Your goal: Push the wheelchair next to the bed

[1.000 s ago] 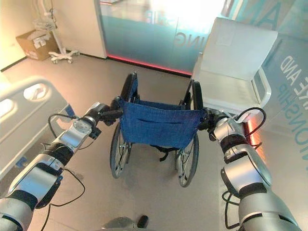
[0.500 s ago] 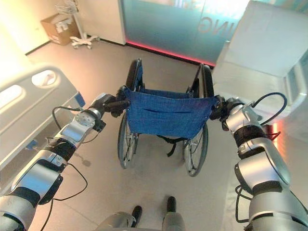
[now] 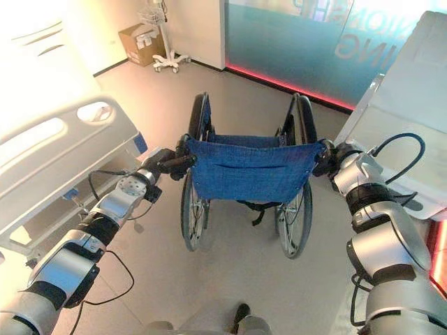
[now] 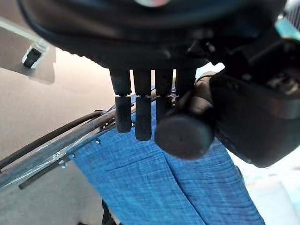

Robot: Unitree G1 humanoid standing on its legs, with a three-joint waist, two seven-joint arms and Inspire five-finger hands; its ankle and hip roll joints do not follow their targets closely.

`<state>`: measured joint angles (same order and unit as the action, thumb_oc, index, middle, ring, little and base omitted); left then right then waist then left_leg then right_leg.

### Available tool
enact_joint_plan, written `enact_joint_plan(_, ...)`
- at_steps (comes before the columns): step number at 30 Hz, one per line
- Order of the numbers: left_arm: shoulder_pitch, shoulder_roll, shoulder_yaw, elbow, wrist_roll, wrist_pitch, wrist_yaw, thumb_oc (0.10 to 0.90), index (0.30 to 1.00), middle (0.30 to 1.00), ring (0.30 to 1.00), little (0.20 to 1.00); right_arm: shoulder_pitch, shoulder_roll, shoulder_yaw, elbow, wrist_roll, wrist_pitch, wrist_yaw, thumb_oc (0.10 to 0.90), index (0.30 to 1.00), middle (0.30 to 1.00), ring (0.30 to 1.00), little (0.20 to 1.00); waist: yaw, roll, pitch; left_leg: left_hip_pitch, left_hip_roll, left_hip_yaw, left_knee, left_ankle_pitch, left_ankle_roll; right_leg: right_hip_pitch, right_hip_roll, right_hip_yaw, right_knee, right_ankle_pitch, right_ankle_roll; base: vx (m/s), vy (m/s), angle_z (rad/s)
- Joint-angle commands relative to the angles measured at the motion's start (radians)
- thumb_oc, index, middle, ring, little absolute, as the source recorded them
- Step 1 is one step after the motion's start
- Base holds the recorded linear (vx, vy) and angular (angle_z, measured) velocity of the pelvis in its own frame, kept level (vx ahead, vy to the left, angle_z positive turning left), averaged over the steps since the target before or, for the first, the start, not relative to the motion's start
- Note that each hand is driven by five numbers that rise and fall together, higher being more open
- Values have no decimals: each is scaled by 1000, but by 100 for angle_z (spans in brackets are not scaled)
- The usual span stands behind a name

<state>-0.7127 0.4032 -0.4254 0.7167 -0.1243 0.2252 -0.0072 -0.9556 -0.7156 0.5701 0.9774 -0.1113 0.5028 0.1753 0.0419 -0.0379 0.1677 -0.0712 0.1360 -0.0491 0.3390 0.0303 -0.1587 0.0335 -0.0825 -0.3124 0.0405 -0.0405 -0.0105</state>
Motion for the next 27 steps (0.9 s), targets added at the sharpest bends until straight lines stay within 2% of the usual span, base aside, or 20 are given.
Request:
enact_joint_plan(1,115,56,-60,76,89,41,5,400,300,300,300,300,-55,73,93,-112,-65,-293,20,400,300,300,300,300,109,18,61,-146,-163,74,-90,70,96,53,46,85,48,-37,26,325,-148,-27)
enact_joint_plan(2,115,58,-61,75,87,40,5,400,300,300,300,300,-53,75,92,-110,-66,-294,21,400,300,300,300,300,114,19,67,-152,-169,77,-89,69,95,63,50,89,45,-40,26,403,-156,-51)
enact_joint_plan(4,130,72,-59,60,81,35,6,400,300,300,300,300,-51,85,92,-99,-69,-302,28,400,300,300,300,300,152,42,79,-233,-205,74,-138,140,87,104,94,122,30,-47,19,452,-88,-83)
enact_joint_plan(5,149,89,-50,43,81,31,4,400,300,300,300,300,-63,93,93,-82,-68,-316,38,400,300,300,300,300,182,59,84,-252,-226,71,-199,187,86,133,129,156,32,-63,12,605,-48,-112)
enact_joint_plan(8,180,107,-36,10,82,35,-2,400,300,300,300,300,-75,104,89,-64,-62,-316,48,400,300,300,300,300,211,73,76,-244,-236,67,-248,201,94,154,152,174,53,-100,6,455,34,-90)
enact_joint_plan(9,211,115,-25,-10,97,35,-6,400,300,300,300,300,-73,113,85,-58,-61,-323,58,400,300,300,300,300,233,78,64,-237,-232,57,-272,195,102,178,159,180,78,-135,5,474,92,-77)
enact_joint_plan(12,240,123,-15,-29,115,30,-7,400,300,300,300,300,-74,118,84,-51,-69,-343,61,400,300,300,300,300,255,73,54,-235,-221,76,-268,168,114,212,152,181,105,-172,8,480,171,-52)
enact_joint_plan(13,245,133,-8,-36,116,20,-7,400,300,300,300,300,-72,115,82,-51,-82,-369,59,400,300,300,300,300,262,59,44,-244,-211,128,-224,111,144,229,132,164,132,-195,12,502,233,-38)
enact_joint_plan(14,245,135,-6,-36,114,18,-7,400,300,300,300,300,-72,115,81,-52,-83,-375,57,400,300,300,300,300,264,56,42,-245,-211,136,-217,101,150,229,128,163,137,-198,13,608,303,17)
enact_joint_plan(15,250,139,-7,-32,102,14,-8,400,300,300,300,300,-36,109,63,-71,-71,-381,30,400,300,300,300,300,265,27,28,-249,-228,144,-145,29,190,248,100,150,166,-210,22,386,185,39)
enact_joint_plan(16,250,139,-7,-32,101,14,-10,400,300,300,300,300,-33,108,61,-72,-71,-381,30,400,300,300,300,300,267,28,25,-252,-225,143,-141,26,192,246,102,151,166,-207,22,511,230,60)
enact_joint_plan(17,258,142,-5,-35,109,8,-24,400,300,300,300,300,-9,106,41,-91,-89,-378,36,400,300,300,300,300,273,14,20,-275,-230,132,-90,10,192,255,90,141,179,-197,30,323,131,10)
enact_joint_plan(18,258,151,-2,-40,114,11,-32,400,300,300,300,300,0,105,46,-112,-86,-368,26,400,300,300,300,300,272,-2,22,-259,-228,139,-76,-16,209,244,69,122,198,-183,43,437,158,-15)
enact_joint_plan(20,259,160,0,-38,126,21,-24,400,300,300,300,300,9,116,41,-112,-63,-386,14,400,300,300,300,300,282,-28,8,-221,-236,111,-104,-21,225,226,30,100,248,-72,108,403,124,-23)
enact_joint_plan(21,257,163,-5,-32,129,19,-19,400,300,300,300,300,8,120,40,-107,-62,-397,10,400,300,300,300,300,284,-33,3,-213,-233,109,-110,-22,227,226,22,93,250,-61,115,353,115,4)
enact_joint_plan(23,243,163,-17,-13,141,21,14,400,300,300,300,300,-2,141,42,-82,-66,-430,-12,400,300,300,300,300,297,-59,-12,-217,-236,102,-107,-31,233,233,-27,72,262,24,135,231,95,-15)
enact_joint_plan(24,243,163,-17,-13,141,21,14,400,300,300,300,300,-2,141,42,-82,-66,-430,-12,400,300,300,300,300,297,-59,-12,-217,-236,102,-107,-31,233,233,-27,72,262,24,135,217,134,-51)
enact_joint_plan(25,238,156,-22,-4,138,22,33,400,300,300,300,300,-11,153,42,-68,-69,-447,-23,400,300,300,300,300,305,-67,-19,-211,-235,97,-118,-37,240,228,-60,62,294,82,143,217,158,-62)
enact_joint_plan(27,237,138,-25,13,159,16,47,400,300,300,300,300,-8,163,40,-44,-76,-476,-41,400,300,300,300,300,309,-67,-26,-189,-233,99,-147,-37,246,215,-82,45,344,134,153,261,207,-36)
